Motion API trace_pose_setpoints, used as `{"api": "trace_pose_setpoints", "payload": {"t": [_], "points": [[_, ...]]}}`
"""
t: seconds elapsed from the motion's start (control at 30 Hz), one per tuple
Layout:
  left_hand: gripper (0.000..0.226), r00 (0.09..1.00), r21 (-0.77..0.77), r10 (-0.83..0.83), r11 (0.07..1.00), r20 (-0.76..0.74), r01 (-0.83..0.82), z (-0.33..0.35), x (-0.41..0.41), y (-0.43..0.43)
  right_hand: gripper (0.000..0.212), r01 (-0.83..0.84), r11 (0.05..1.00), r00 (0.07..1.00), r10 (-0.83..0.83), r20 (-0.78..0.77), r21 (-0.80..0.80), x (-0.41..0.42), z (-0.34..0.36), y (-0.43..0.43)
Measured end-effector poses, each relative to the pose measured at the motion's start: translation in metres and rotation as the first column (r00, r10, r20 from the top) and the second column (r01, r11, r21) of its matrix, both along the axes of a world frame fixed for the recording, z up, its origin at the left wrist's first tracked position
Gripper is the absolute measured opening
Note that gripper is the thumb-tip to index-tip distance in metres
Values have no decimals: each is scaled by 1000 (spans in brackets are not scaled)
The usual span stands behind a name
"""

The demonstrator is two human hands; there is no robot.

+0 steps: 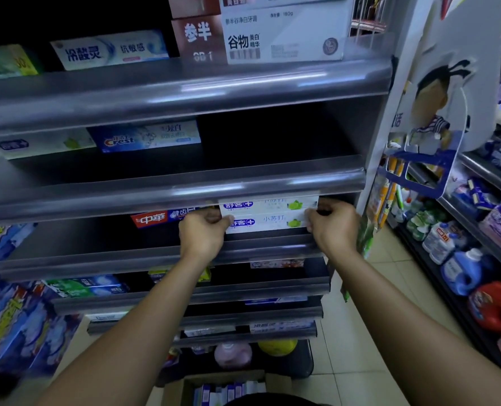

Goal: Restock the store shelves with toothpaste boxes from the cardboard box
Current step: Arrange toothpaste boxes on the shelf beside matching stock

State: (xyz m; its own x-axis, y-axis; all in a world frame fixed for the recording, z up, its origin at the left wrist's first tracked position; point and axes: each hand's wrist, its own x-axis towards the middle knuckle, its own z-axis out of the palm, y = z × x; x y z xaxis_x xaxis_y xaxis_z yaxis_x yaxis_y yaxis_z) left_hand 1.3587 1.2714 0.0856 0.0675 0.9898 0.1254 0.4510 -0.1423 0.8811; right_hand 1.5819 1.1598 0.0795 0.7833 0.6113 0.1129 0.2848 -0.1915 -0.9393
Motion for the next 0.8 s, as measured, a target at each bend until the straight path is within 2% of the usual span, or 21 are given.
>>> {"api": "trace_pose_setpoints", "payload": {"t": [0.1,0.23,0.33,0.4,0.43,0.53,0.6,0.67,0.73,0.8], "points": [[35,999,-35,14,999,31,-12,2,6,5,37,19,1000,1000,-19,-15,-17,-1,3,7],[37,998,-83,32,996,50,-27,3,11,13,21,43,998,995,-47,-84,-48,-1,8,18],[34,999,-86,18,996,35,-14,2,11,15,18,26,997,993,-34,-113,-69,1,9,18],[29,999,9,32,999,-9,-32,-1,3,11,5,8,997,995,-15,-98,-77,-2,8,12],[27,998,85,49,995,-44,-46,-4,-6,6,5,10,998,999,-12,-37,-63,-6,6,6],[27,1000,308,7,952,-13,-2,-24,-40,-11,25,0,996,986,-14,164,84,-32,-4,-20],[27,997,440,-69,897,28,50,-45,-68,-26,31,-50,989,980,22,197,138,-58,-18,-35],[23,997,548,-74,833,-33,80,-70,-100,-41,27,-137,984,976,113,188,117,-89,-40,-46],[20,993,561,-38,823,-108,92,-103,-134,-57,21,-247,968,959,237,156,48,-122,-68,-53],[21,996,435,2,900,-86,36,-144,-168,-77,23,-337,937,934,345,97,-90,-154,-98,-60]]}}
